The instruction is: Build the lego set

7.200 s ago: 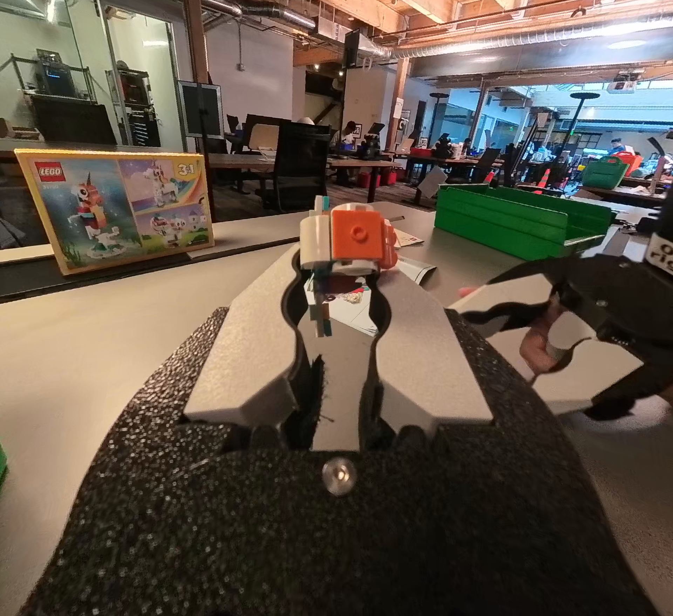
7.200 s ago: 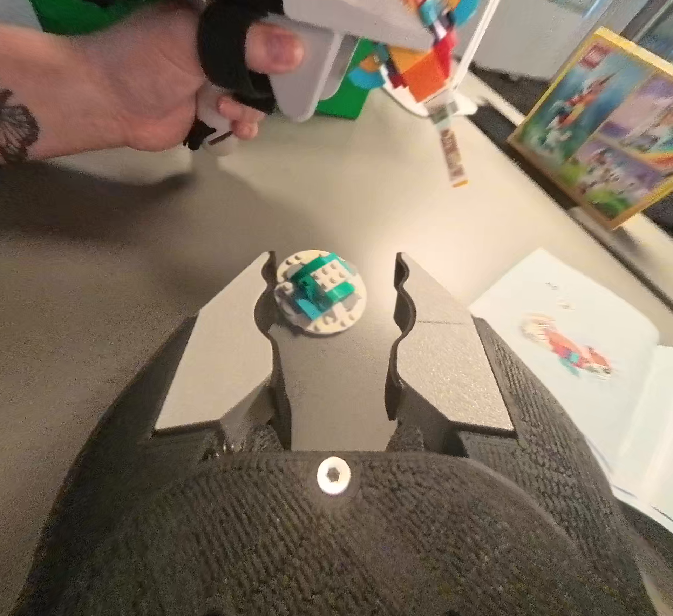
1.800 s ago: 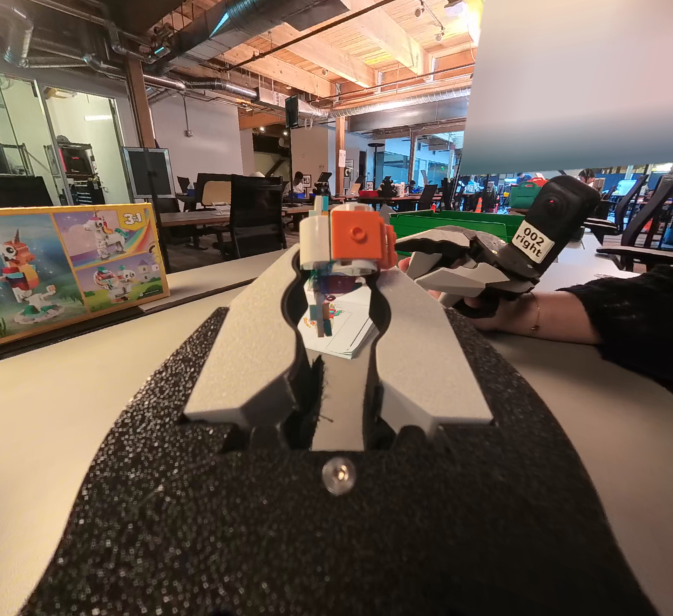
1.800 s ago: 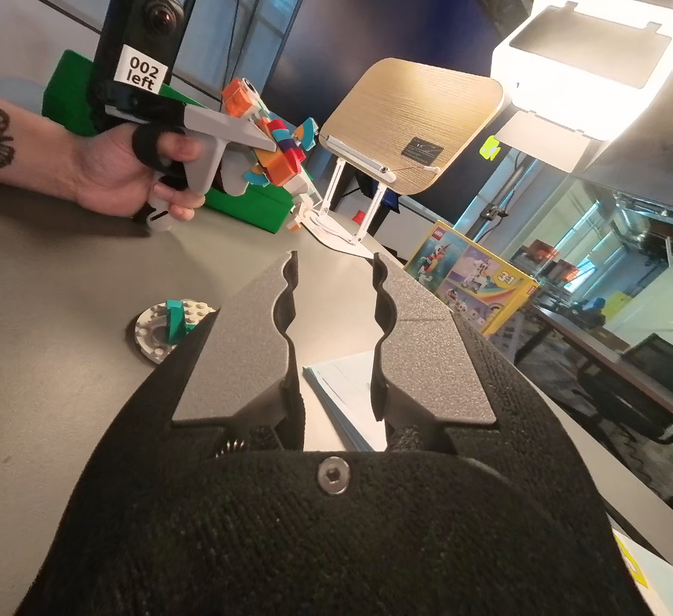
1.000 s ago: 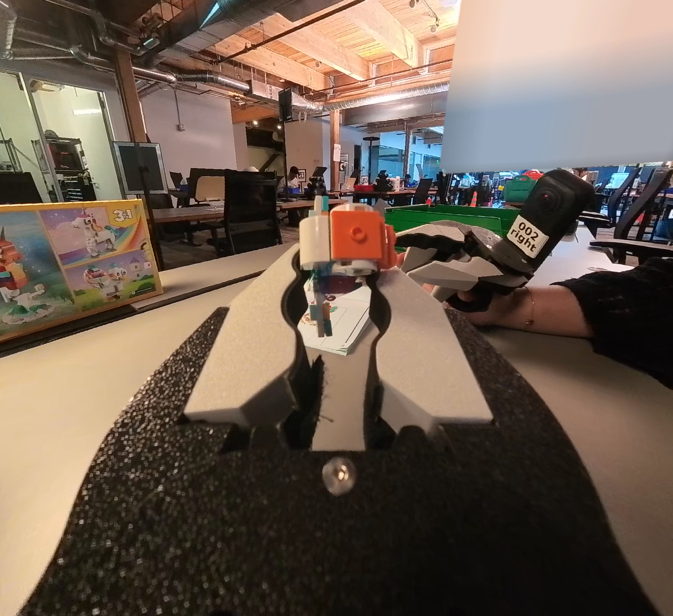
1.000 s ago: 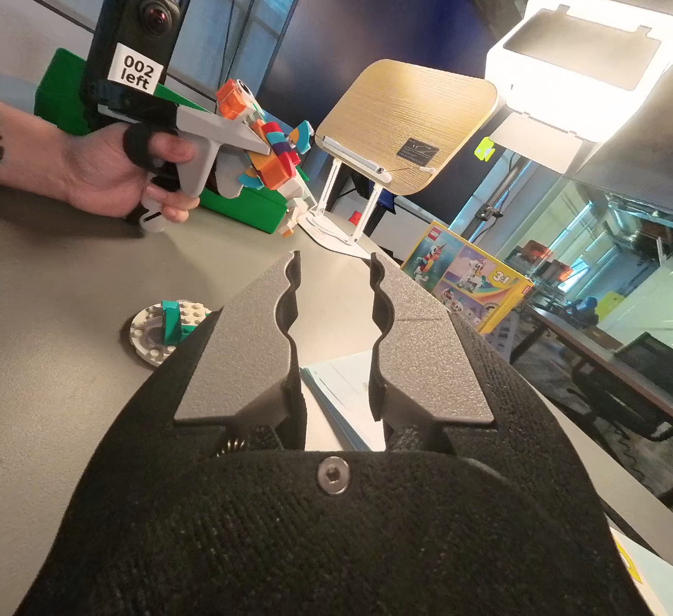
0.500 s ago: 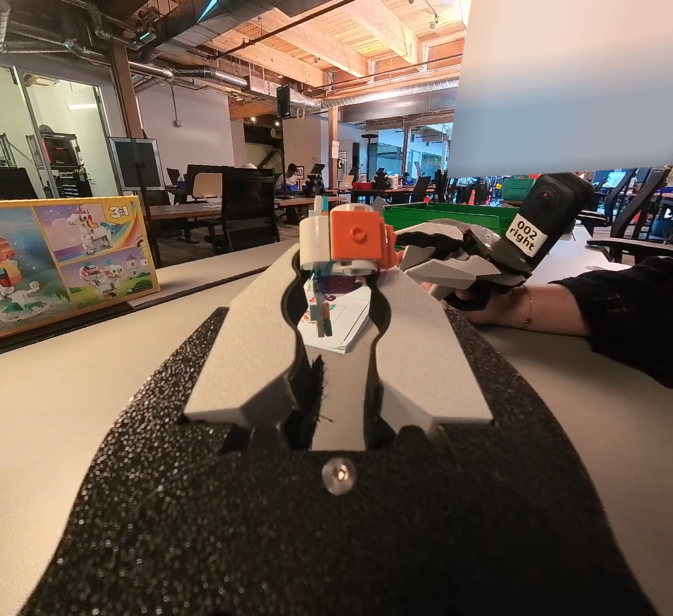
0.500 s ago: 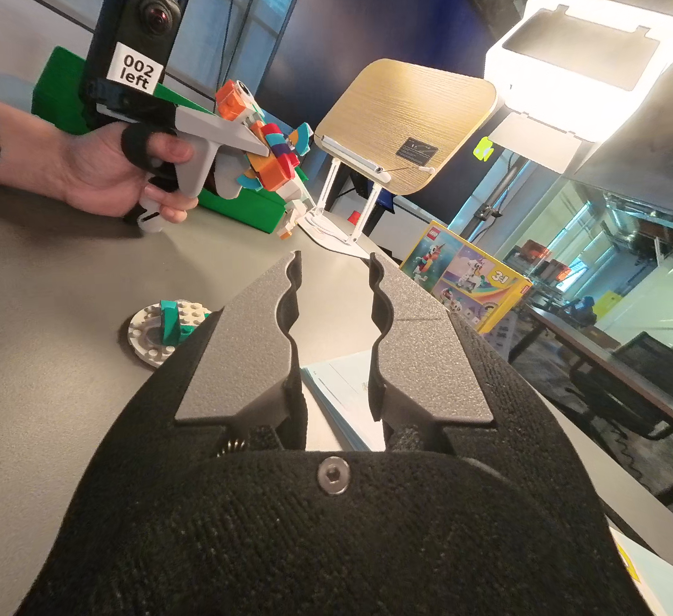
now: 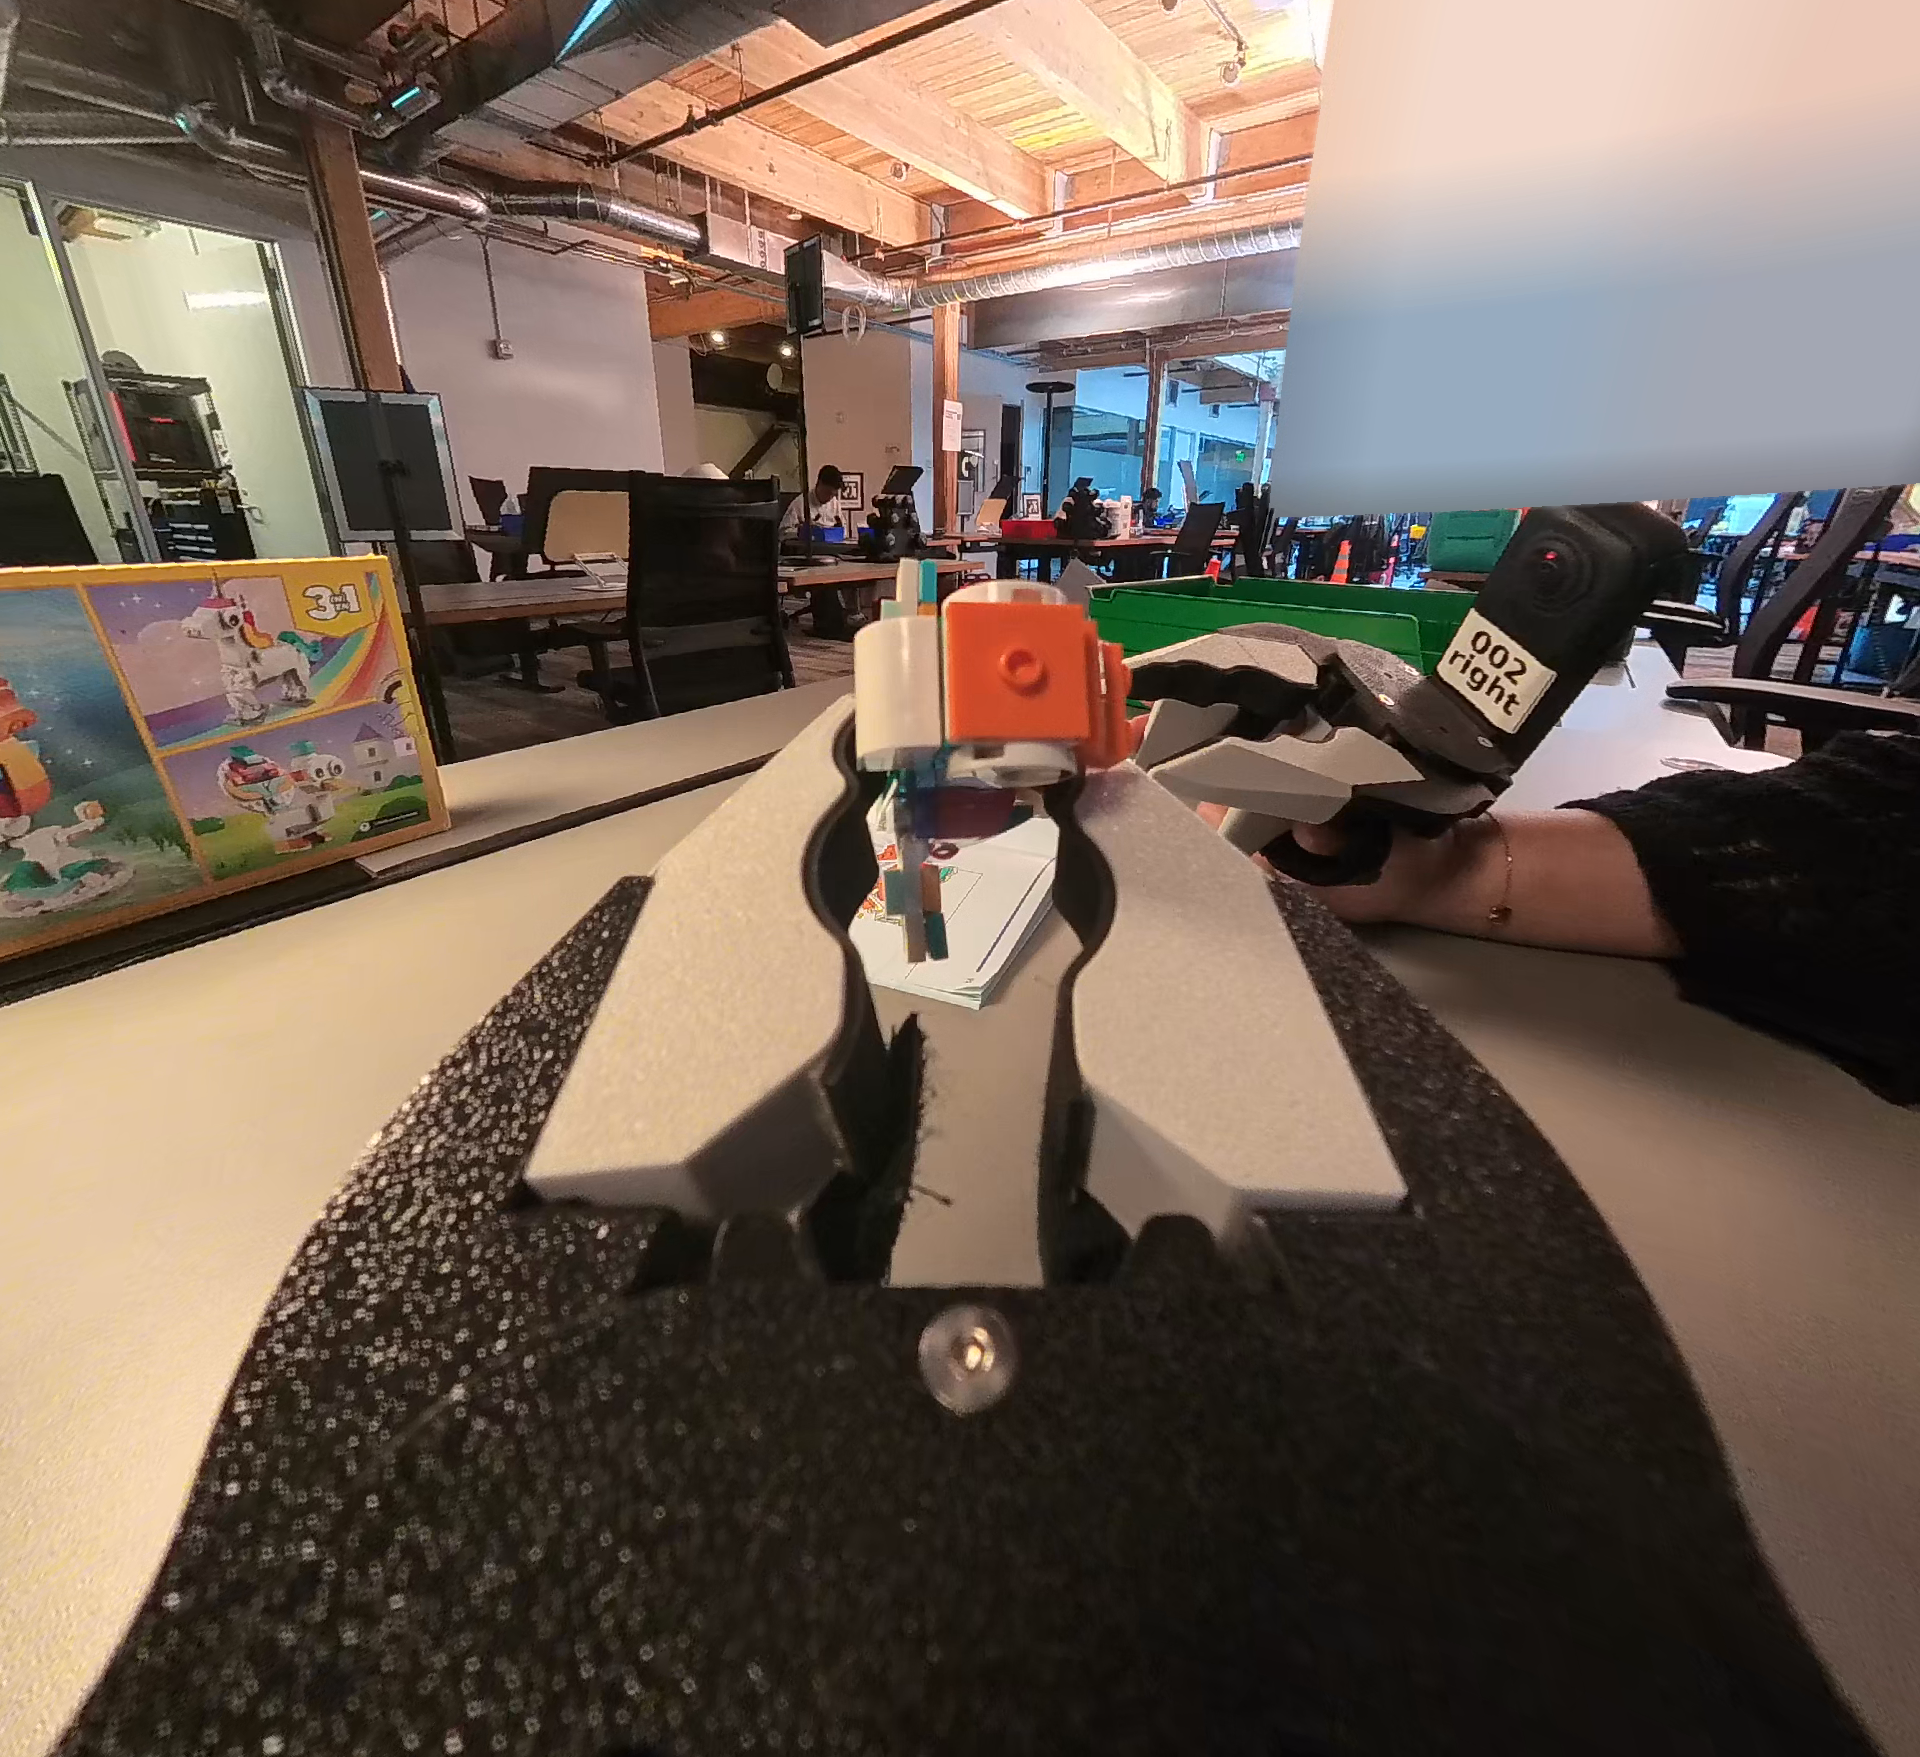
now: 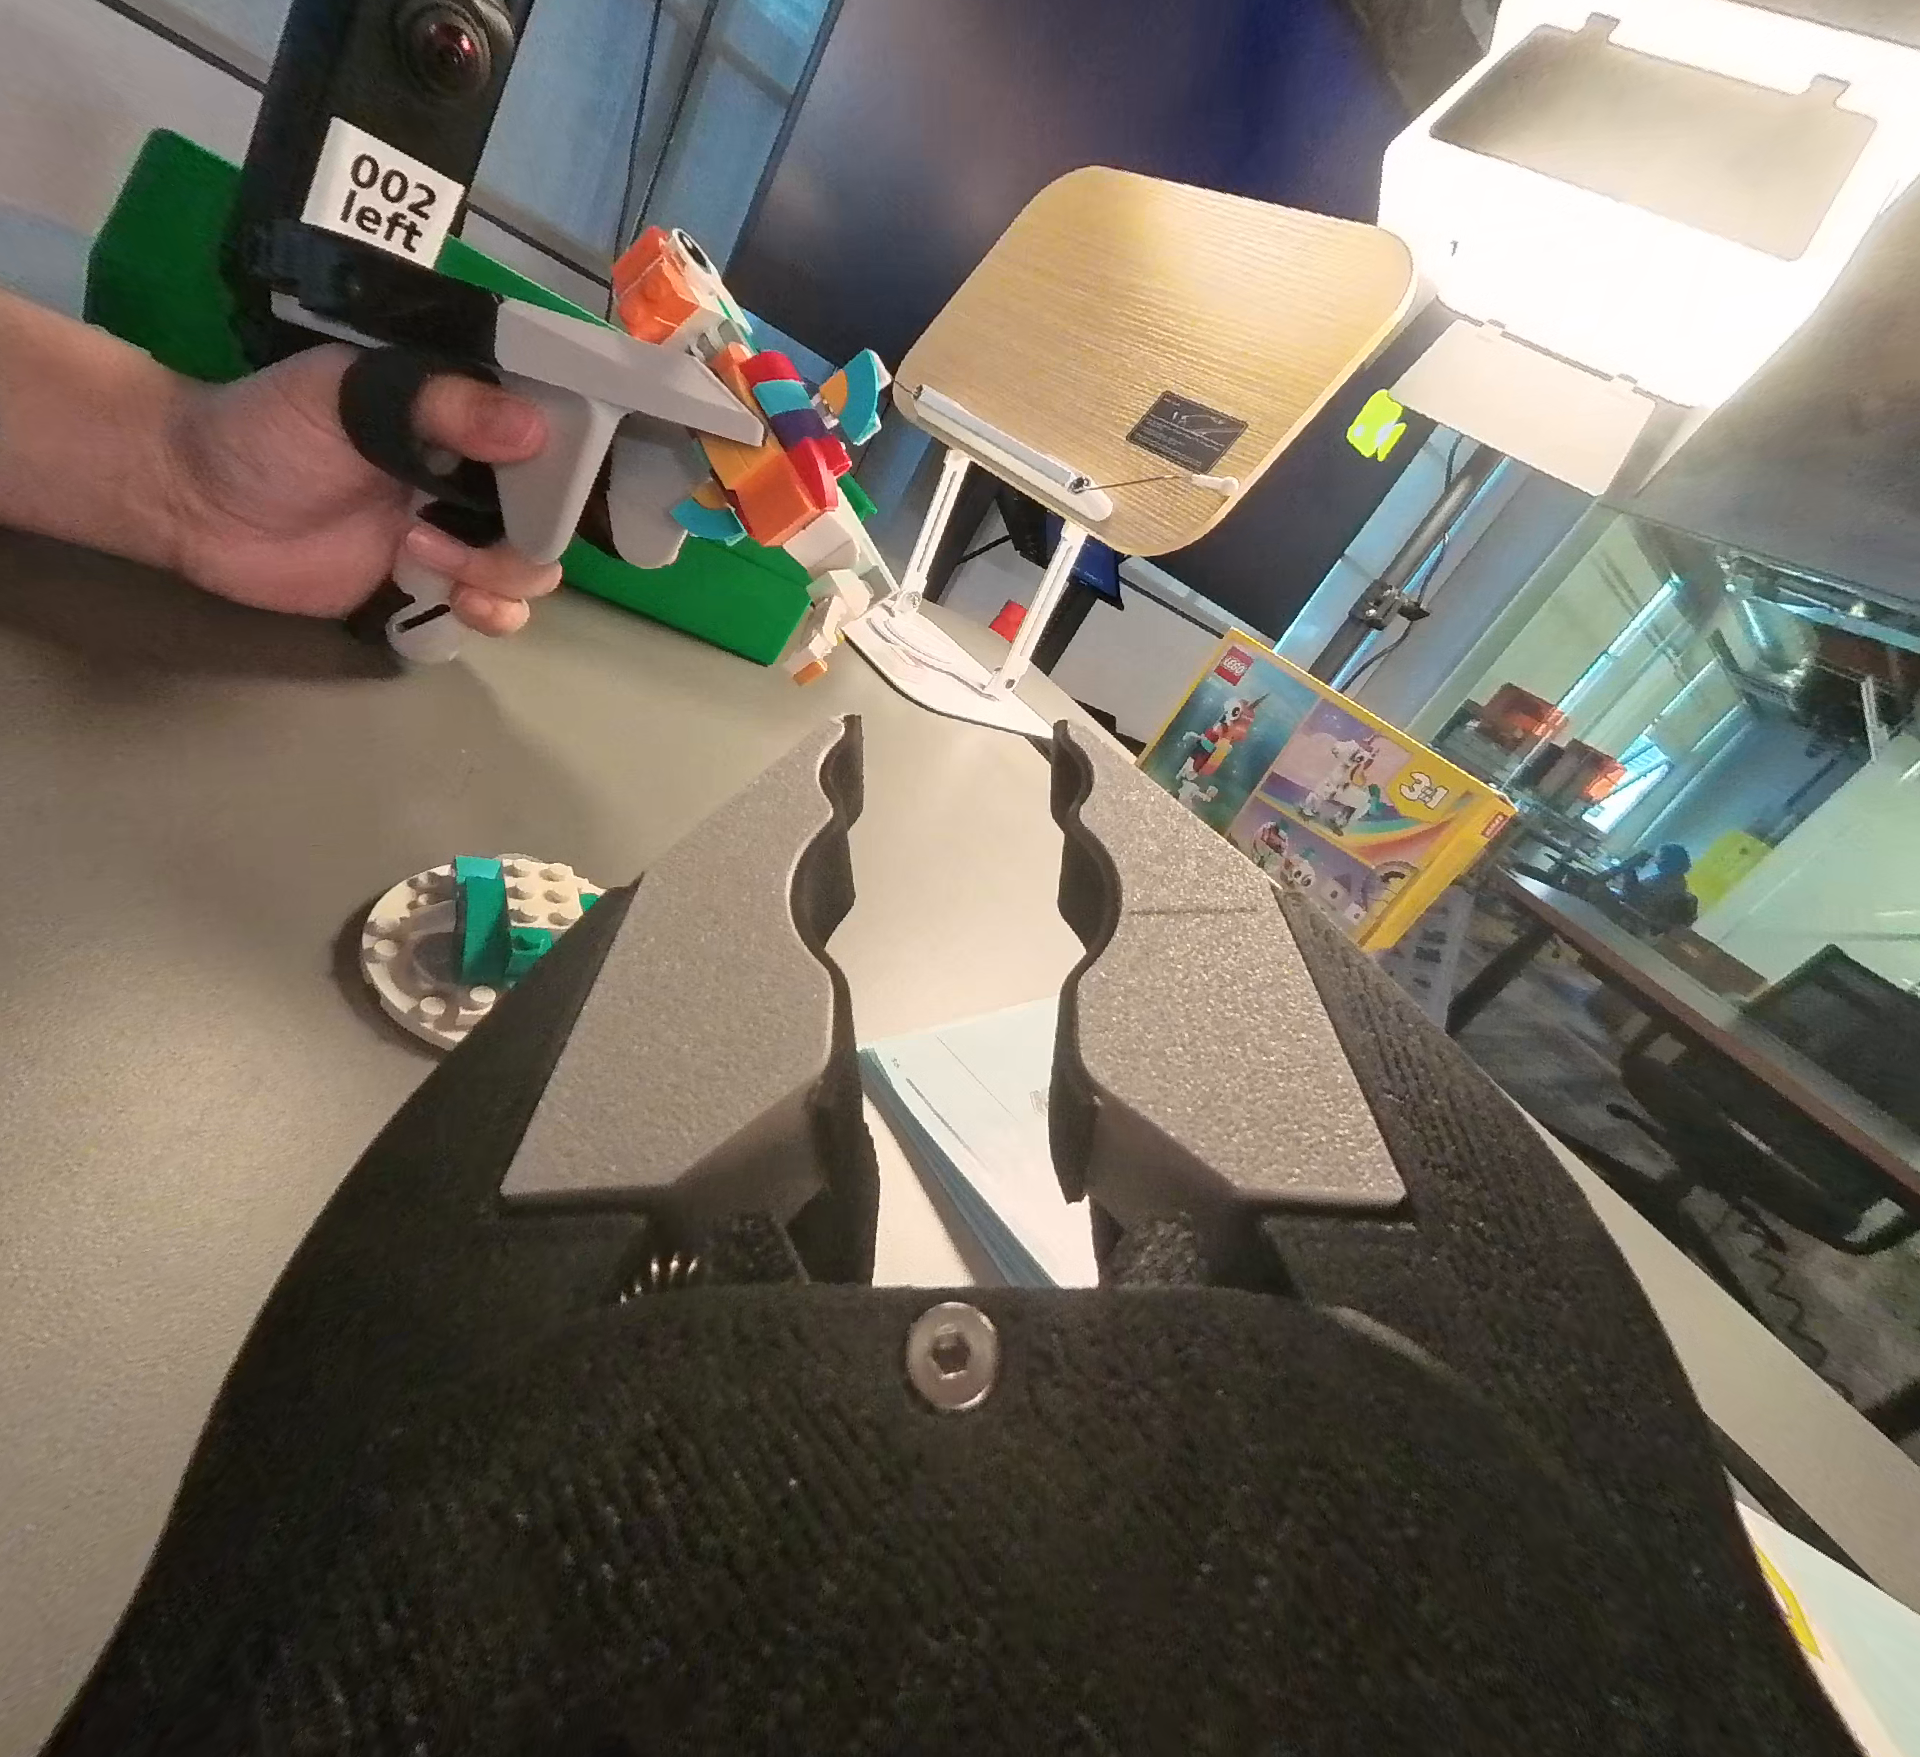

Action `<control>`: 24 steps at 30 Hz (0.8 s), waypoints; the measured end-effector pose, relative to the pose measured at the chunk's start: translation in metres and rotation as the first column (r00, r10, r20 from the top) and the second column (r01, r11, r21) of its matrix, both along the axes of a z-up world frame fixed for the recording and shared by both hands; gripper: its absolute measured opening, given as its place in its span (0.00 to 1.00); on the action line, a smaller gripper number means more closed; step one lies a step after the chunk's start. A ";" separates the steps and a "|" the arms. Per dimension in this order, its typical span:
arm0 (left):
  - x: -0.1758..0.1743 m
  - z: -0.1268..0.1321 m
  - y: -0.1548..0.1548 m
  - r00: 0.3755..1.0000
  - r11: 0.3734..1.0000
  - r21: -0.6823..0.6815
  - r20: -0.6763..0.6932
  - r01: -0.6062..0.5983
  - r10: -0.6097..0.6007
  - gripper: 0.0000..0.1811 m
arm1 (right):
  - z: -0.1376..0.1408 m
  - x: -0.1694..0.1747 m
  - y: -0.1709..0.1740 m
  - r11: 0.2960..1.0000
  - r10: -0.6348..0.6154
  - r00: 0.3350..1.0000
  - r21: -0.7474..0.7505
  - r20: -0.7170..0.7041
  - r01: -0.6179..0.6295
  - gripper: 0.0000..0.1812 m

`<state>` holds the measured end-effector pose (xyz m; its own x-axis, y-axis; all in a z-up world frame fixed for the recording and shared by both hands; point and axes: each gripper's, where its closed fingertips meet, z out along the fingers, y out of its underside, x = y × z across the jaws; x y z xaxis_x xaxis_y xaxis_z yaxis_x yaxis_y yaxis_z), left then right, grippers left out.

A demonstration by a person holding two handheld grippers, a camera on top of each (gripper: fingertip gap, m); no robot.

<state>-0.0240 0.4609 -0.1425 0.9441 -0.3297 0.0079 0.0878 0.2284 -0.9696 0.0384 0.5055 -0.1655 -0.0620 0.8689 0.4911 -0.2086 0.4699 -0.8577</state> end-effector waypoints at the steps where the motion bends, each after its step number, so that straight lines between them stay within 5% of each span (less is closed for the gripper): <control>1: 0.000 0.000 0.000 1.000 1.000 0.000 0.001 0.000 0.000 0.15 | 0.000 0.000 0.000 1.000 0.000 1.000 0.000 0.000 0.000 0.19; 21: 0.002 -0.011 0.011 0.990 0.994 -0.070 -0.123 -0.082 0.073 0.15 | -0.015 -0.006 -0.017 0.993 -0.002 0.997 0.122 0.076 -0.008 0.16; 24: -0.002 -0.006 0.008 0.981 0.989 -0.016 -0.135 -0.146 0.142 0.15 | -0.011 -0.010 -0.023 1.000 -0.012 0.995 0.014 0.100 0.011 0.15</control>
<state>-0.0257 0.4685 -0.1486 0.9748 -0.1915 -0.1144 -0.0744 0.2044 -0.9761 0.0286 0.4827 -0.1765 -0.1013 0.8634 0.4943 -0.1164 0.4832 -0.8678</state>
